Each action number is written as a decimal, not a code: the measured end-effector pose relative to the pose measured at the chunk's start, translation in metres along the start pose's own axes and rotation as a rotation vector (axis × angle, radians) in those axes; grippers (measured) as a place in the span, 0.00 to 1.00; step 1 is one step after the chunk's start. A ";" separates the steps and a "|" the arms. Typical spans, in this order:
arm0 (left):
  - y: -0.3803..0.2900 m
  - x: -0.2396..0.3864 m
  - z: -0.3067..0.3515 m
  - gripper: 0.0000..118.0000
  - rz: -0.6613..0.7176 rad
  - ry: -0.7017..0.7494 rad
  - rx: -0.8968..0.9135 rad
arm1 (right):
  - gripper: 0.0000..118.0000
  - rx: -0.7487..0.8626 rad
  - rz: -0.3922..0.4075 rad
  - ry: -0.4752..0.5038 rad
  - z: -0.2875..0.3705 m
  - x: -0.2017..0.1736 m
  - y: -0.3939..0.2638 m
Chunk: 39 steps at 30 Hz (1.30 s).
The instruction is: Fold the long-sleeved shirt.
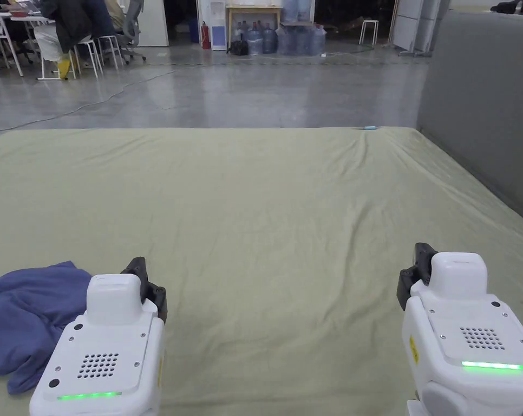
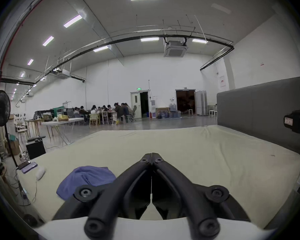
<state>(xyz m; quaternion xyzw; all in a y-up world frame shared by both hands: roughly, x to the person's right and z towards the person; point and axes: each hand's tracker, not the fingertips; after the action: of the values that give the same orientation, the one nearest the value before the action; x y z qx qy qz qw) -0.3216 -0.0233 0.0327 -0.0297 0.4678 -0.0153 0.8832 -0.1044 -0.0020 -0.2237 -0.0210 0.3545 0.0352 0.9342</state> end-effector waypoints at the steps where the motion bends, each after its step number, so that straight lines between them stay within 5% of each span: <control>1: 0.003 -0.006 0.001 0.00 0.009 0.005 -0.001 | 0.00 0.007 -0.002 0.014 -0.001 -0.005 0.002; 14: 0.034 -0.153 0.065 0.00 0.011 0.428 -0.017 | 0.00 0.075 -0.042 0.489 0.005 -0.197 0.023; 22: 0.030 -0.184 0.041 0.00 0.045 0.394 -0.223 | 0.00 0.059 -0.035 0.571 0.006 -0.239 0.020; 24: 0.027 -0.194 0.008 0.32 0.079 0.327 -0.397 | 0.00 0.052 -0.034 0.572 0.004 -0.242 0.016; 26: 0.012 -0.208 -0.037 0.91 0.154 0.258 -0.590 | 0.00 0.036 -0.044 0.574 0.001 -0.244 0.012; 27: -0.003 -0.214 -0.061 0.99 0.208 0.221 -0.693 | 0.00 0.024 -0.047 0.572 -0.001 -0.244 0.009; 30: -0.047 -0.225 -0.114 0.99 0.258 0.137 -0.775 | 0.00 -0.005 -0.032 0.570 -0.008 -0.244 -0.001; 33: -0.093 -0.231 -0.160 0.98 0.207 0.198 -0.893 | 0.00 -0.040 0.002 0.554 -0.016 -0.237 -0.011; 36: -0.119 -0.236 -0.185 0.77 0.225 0.233 -0.966 | 0.00 -0.071 0.024 0.527 -0.024 -0.226 -0.017; 37: -0.120 -0.237 -0.187 0.77 0.234 0.264 -0.990 | 0.00 -0.077 0.032 0.518 -0.027 -0.223 -0.018; 38: -0.122 -0.239 -0.192 0.27 0.264 0.284 -1.023 | 0.00 -0.084 0.040 0.504 -0.029 -0.218 -0.018; 39: -0.123 -0.241 -0.193 0.00 0.296 0.292 -1.031 | 0.00 -0.093 0.043 0.491 -0.032 -0.215 -0.018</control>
<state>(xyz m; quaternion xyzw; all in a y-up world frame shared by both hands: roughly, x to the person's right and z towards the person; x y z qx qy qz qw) -0.6163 -0.1403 0.1313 -0.3894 0.5316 0.3358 0.6731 -0.2843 -0.0333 -0.1046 -0.0645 0.5691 0.0654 0.8171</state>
